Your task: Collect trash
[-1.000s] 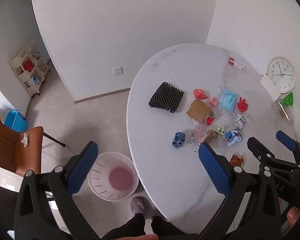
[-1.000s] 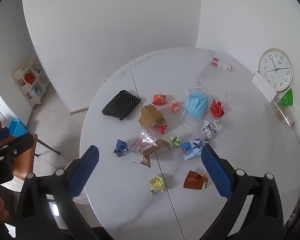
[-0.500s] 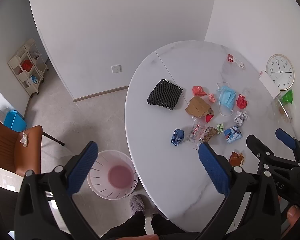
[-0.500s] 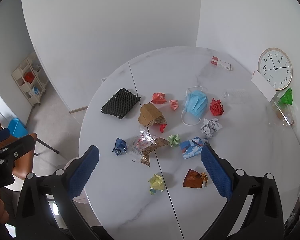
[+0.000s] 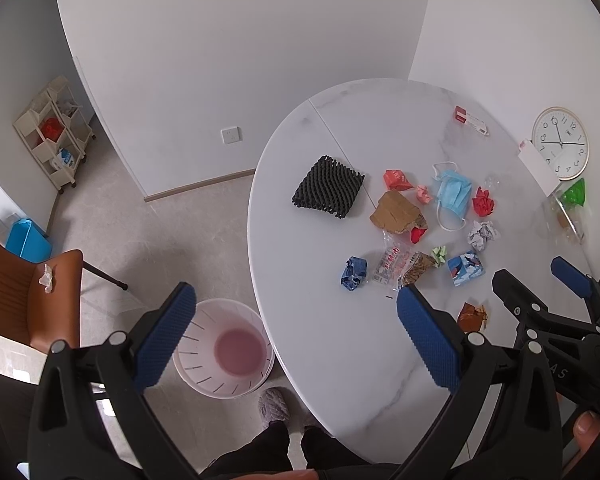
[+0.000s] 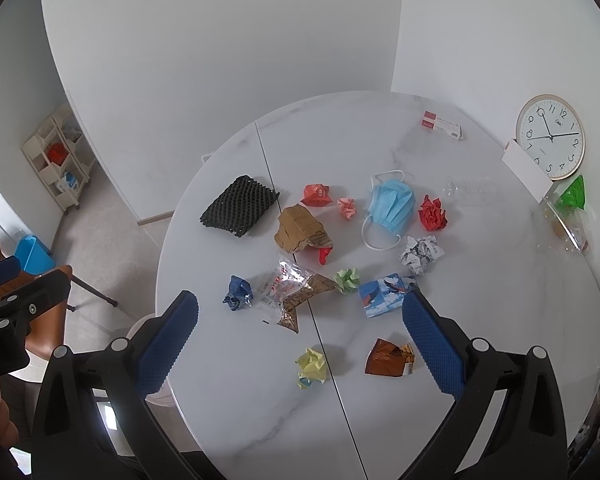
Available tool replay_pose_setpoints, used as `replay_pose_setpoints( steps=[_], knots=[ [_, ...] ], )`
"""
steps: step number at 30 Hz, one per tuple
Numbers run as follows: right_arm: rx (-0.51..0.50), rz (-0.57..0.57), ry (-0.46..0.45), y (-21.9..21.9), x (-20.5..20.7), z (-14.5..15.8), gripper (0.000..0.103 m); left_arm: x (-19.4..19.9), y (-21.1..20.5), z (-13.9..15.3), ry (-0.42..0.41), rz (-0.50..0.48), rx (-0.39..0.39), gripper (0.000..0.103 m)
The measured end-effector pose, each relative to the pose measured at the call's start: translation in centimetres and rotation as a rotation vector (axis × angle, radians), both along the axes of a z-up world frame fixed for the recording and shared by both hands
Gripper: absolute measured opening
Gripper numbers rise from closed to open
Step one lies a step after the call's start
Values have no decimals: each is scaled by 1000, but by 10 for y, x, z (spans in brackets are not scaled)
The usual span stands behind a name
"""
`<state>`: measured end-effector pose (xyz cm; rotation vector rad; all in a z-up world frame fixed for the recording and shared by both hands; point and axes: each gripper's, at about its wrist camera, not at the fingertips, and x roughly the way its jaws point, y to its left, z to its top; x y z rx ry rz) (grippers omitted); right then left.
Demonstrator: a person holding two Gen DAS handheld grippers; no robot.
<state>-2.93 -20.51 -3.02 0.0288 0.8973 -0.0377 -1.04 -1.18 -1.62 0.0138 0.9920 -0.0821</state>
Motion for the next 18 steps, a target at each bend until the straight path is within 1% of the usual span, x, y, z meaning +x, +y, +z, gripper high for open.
replay_pose_setpoints(
  steps=[18],
  knots=[
    [-3, -5, 5, -2, -1, -3, 101, 2, -1, -4, 6, -4, 0, 97]
  ],
)
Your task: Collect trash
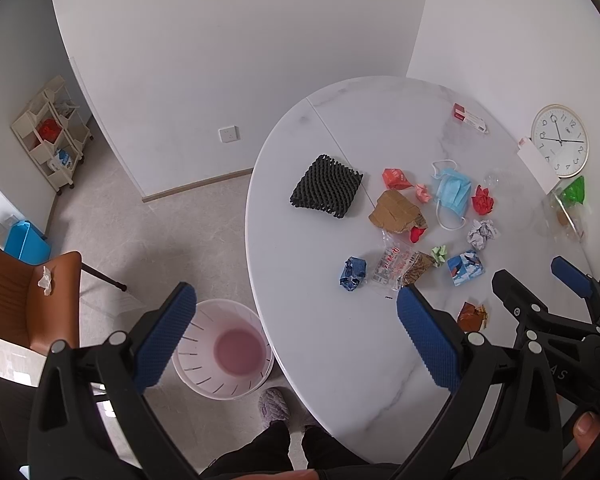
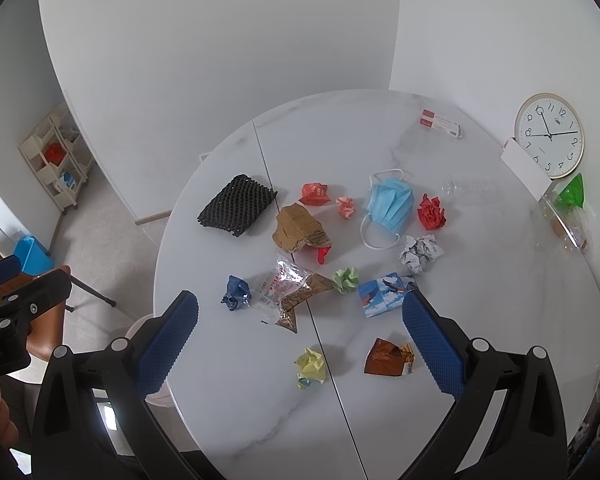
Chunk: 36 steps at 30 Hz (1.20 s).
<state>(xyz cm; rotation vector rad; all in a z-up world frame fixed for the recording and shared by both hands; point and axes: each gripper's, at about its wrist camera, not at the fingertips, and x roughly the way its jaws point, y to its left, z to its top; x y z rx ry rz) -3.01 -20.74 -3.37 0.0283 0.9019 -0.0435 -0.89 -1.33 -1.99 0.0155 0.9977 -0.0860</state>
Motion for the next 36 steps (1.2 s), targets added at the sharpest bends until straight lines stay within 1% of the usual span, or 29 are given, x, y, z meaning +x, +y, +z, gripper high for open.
replay_pose_setpoints(
  steps=[30, 34, 36],
  knots=[
    [0, -6, 5, 0, 2, -4, 101, 2, -2, -5, 12, -4, -1, 97],
    [-22, -20, -17, -8, -4, -5, 101, 4, -2, -8, 19, -17, -4, 97],
    [-35, -38, -16, -17, -8, -8, 101, 5, -4, -12, 21, -29, 7, 97]
  ],
)
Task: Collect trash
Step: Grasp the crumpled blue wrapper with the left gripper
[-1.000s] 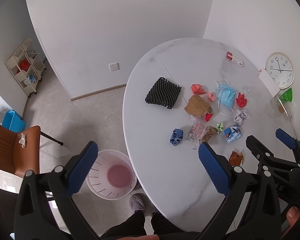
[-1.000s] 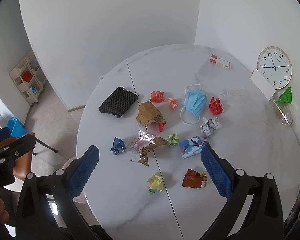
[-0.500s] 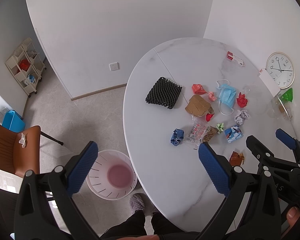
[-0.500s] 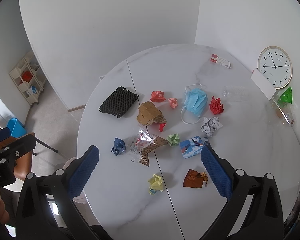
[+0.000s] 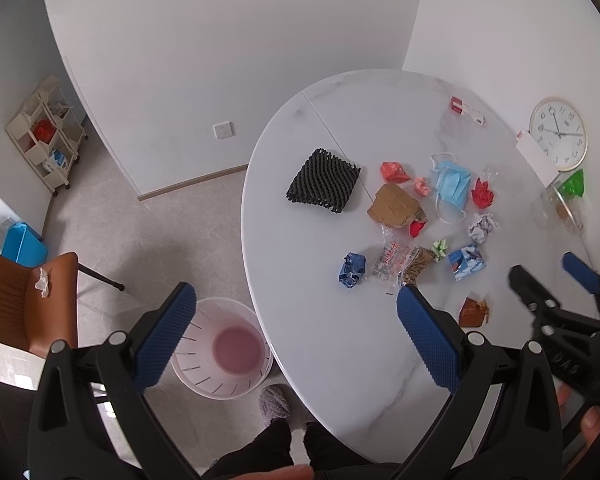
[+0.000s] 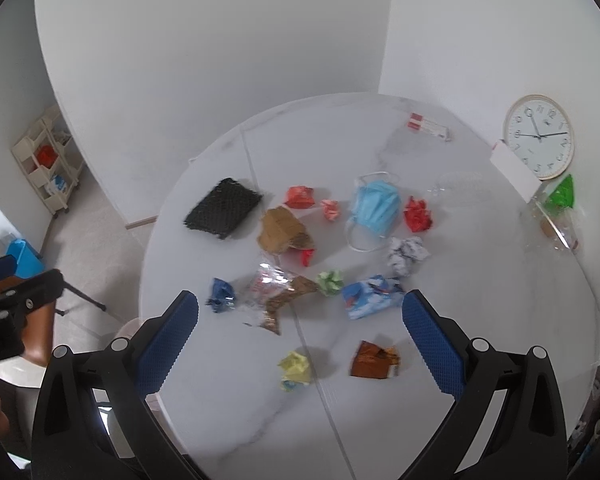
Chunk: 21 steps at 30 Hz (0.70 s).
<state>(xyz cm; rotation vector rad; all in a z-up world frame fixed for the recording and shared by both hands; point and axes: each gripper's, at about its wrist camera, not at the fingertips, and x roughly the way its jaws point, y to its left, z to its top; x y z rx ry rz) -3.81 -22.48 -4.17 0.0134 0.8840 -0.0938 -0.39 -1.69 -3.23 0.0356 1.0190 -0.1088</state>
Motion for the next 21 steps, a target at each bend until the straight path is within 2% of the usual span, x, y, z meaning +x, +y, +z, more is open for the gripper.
replay_pose_setpoints(
  steps=[3, 7, 12, 16, 18, 21],
  knots=[
    [12, -28, 17, -22, -8, -9, 101, 4, -8, -12, 4, -51, 20, 97],
    [32, -83, 56, -53, -19, -29, 101, 5, -29, -40, -5, -174, 61, 97],
    [108, -126, 112, -81, -34, -62, 101, 22, -43, -86, 77, -235, 64, 96],
    [113, -113, 157, -81, -41, -86, 101, 47, -55, -121, 120, -258, 40, 96],
    [110, -104, 178, -76, -41, -96, 100, 58, -62, -134, 127, -273, 53, 94],
    [130, -82, 202, -70, -41, -111, 94, 79, -78, -158, 155, -317, 82, 85]
  ],
)
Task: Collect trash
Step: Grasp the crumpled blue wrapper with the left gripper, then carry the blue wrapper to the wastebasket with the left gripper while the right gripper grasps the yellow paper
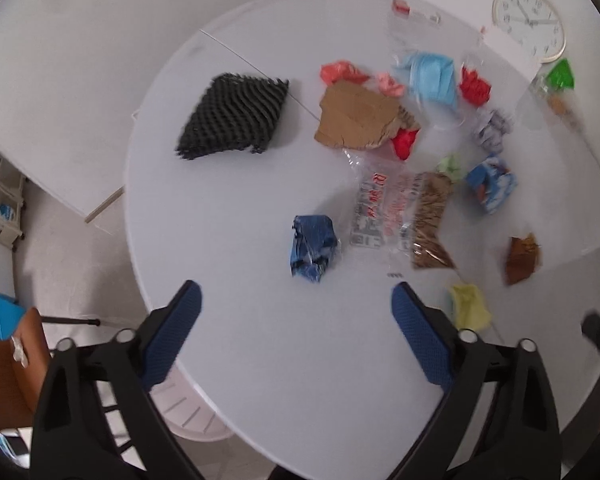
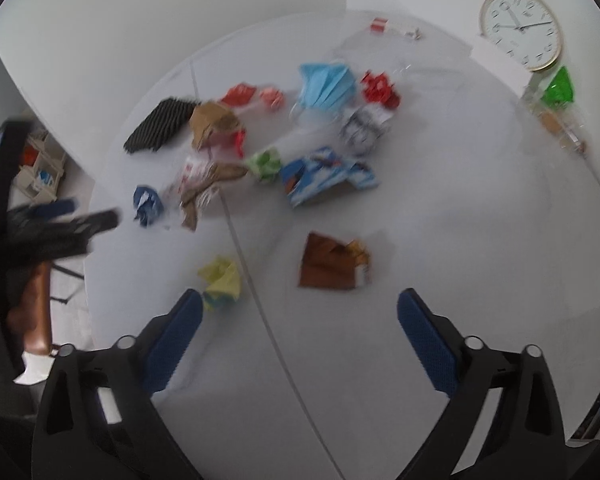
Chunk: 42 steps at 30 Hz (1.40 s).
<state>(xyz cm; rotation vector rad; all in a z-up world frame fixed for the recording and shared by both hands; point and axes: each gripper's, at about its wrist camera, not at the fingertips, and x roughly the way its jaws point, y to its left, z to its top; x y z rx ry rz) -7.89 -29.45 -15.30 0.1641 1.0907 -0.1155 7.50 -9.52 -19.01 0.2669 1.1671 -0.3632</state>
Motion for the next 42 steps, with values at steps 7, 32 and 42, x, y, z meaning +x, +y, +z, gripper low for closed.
replay_pose_setpoints(
  steps=[7, 32, 42],
  knots=[
    [33, 31, 37, 20, 11, -24, 89, 28, -16, -30, 30, -131, 32, 75],
    [88, -94, 133, 22, 40, -47, 89, 78, -29, -49, 103, -366, -53, 32],
    [94, -1, 175, 49, 63, -72, 62, 51, 11, -45, 120, -218, -152, 29]
  ],
)
